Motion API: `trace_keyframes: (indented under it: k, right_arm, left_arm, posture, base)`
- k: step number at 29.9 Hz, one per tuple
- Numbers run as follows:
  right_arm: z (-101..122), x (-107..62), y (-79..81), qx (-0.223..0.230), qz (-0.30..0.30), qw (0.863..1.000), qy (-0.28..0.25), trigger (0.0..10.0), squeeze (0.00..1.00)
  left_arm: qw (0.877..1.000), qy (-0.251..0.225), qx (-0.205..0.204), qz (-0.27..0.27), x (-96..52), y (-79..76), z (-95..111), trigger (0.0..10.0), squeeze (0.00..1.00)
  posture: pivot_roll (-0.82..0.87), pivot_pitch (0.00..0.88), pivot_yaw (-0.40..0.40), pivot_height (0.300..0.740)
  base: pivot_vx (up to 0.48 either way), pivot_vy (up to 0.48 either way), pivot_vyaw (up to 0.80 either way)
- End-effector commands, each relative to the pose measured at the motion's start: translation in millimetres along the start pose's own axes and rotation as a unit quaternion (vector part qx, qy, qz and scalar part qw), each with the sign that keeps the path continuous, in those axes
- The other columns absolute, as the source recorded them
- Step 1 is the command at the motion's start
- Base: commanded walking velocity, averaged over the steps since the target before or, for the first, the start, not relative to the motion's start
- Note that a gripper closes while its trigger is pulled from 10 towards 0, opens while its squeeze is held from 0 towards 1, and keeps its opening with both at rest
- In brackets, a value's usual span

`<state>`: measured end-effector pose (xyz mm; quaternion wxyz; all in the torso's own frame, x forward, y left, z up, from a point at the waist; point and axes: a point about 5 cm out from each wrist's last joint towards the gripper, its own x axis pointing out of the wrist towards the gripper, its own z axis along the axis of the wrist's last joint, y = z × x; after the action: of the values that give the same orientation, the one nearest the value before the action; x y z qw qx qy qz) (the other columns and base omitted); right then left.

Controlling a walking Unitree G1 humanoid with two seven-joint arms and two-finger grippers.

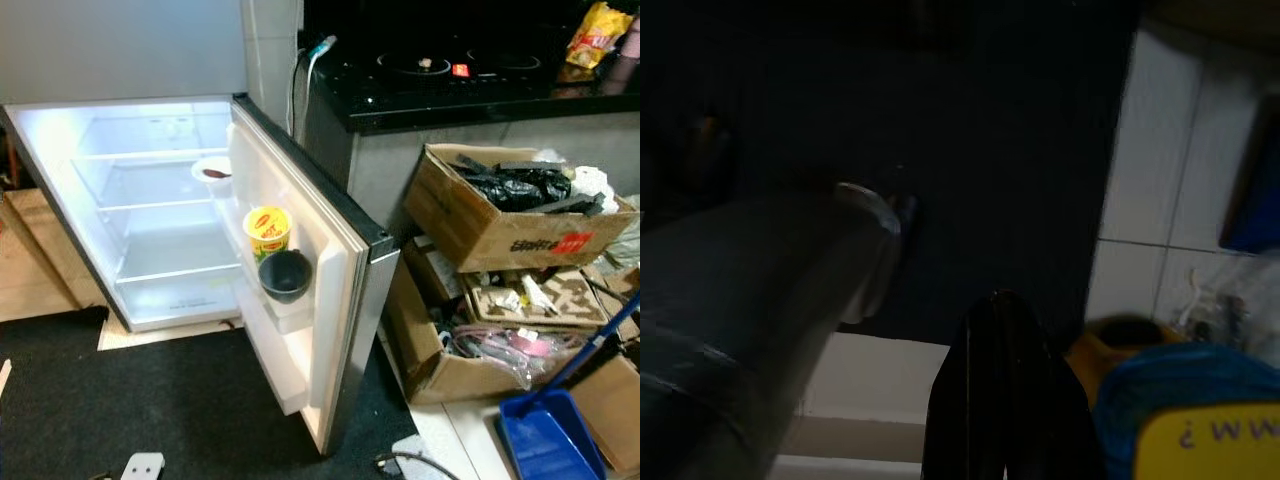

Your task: Restocking fridge

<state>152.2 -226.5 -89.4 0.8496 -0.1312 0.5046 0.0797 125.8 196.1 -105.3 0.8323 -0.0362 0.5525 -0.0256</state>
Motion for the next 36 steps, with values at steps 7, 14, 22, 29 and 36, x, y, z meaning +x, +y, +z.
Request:
trace_keyframes:
  k: [7,14,22,29,36]
  right_arm:
    - [46.9,-9.5,-60.7,0.214,-0.125,0.961,-0.126,10.0,0.0]
    - [126.6,-31.0,-104.4,0.308,-0.111,0.897,-0.296,0.0,0.0]
    - [192.9,-43.5,-91.0,0.292,0.012,0.868,-0.402,0.0,0.0]
    - [220.2,-37.7,-35.0,0.122,0.135,0.901,-0.394,10.0,0.0]
    - [220.6,-36.5,12.8,-0.003,0.278,0.885,-0.374,10.0,0.0]
  left_arm:
    - [1.0,0.016,-0.004,0.003,-11.5,29.6,-20.4,10.0,0.0]
    - [1.0,0.014,-0.007,0.006,-10.8,29.6,-17.3,10.0,0.0]
    - [1.0,-0.004,-0.018,0.008,-6.9,20.8,-8.4,10.0,0.0]
    - [1.0,-0.013,-0.027,0.009,-9.2,26.3,-10.6,10.0,0.0]
    - [1.0,-0.013,-0.025,0.009,-11.0,30.8,-12.0,10.0,0.0]
  posture:
    - [-0.07,0.018,-0.021,0.74]
    - [-0.06,0.021,-0.025,0.74]
    - [-0.06,0.019,-0.026,0.74]
    - [-0.06,0.015,-0.027,0.74]
    - [-0.06,0.008,-0.025,0.74]
  base:
    - [0.0,0.0,0.0]
    - [0.0,0.0,0.0]
    - [0.0,0.0,0.0]
    - [0.0,0.0,0.0]
    - [0.0,0.0,0.0]
